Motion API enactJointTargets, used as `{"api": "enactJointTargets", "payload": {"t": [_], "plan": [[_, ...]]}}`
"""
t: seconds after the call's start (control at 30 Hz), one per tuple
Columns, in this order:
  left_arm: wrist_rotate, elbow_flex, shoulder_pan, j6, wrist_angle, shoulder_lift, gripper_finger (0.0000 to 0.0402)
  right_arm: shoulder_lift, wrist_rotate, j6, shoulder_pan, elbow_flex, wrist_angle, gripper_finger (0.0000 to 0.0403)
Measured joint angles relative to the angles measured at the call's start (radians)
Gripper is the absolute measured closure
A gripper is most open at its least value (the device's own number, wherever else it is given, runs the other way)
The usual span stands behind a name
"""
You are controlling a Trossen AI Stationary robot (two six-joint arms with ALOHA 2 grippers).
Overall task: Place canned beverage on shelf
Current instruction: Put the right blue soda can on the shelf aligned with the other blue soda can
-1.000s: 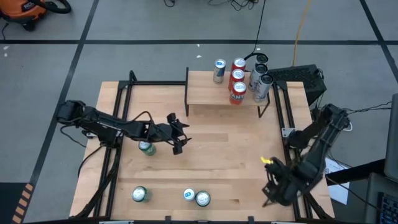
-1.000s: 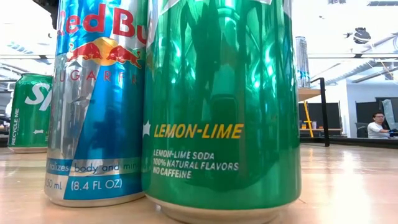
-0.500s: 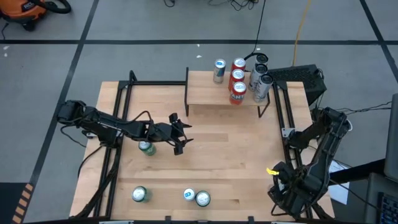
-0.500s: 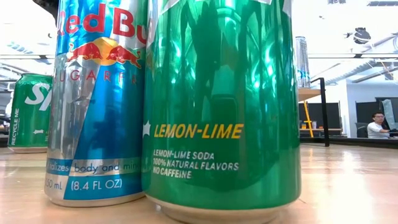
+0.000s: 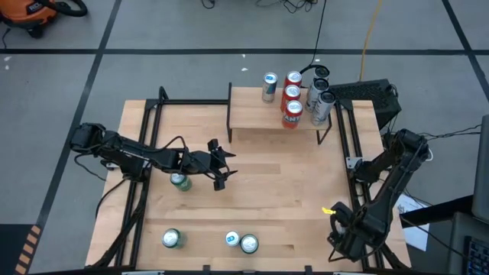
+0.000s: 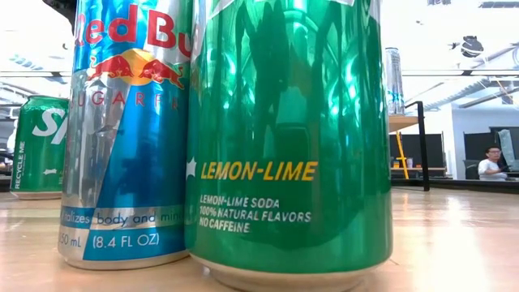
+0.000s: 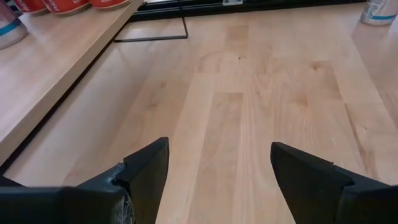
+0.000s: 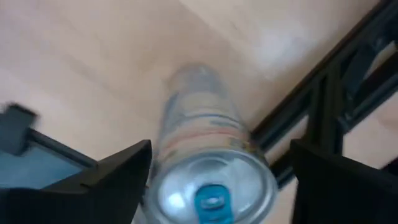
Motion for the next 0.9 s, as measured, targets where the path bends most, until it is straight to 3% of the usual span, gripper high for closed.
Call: {"api": "enactJointTargets", "payload": {"t": [0.2,0.37,0.63,0.9], "plan": [[0.0,0.0,0.0,-0.016,-0.012,-0.001,0.0125,-0.029,-0.06,-0.043,-0.014,-0.017,0.048,0.0109],[0.0,0.0,-0.002,-0.039,-0.013,-0.001,0.0125,-0.095,0.002,-0.121,-0.073,-0.017,0.059,0.0186],[-0.008,0.0,-0.006,-0.07,-0.042,-0.001,0.0125,-0.186,0.076,-0.341,-0.258,0.01,0.035,0.0186],[-0.039,0.0,-0.005,-0.047,-0.025,-0.001,0.0125,-0.107,0.116,-0.722,-0.541,0.291,-0.122,0.0185]]}}
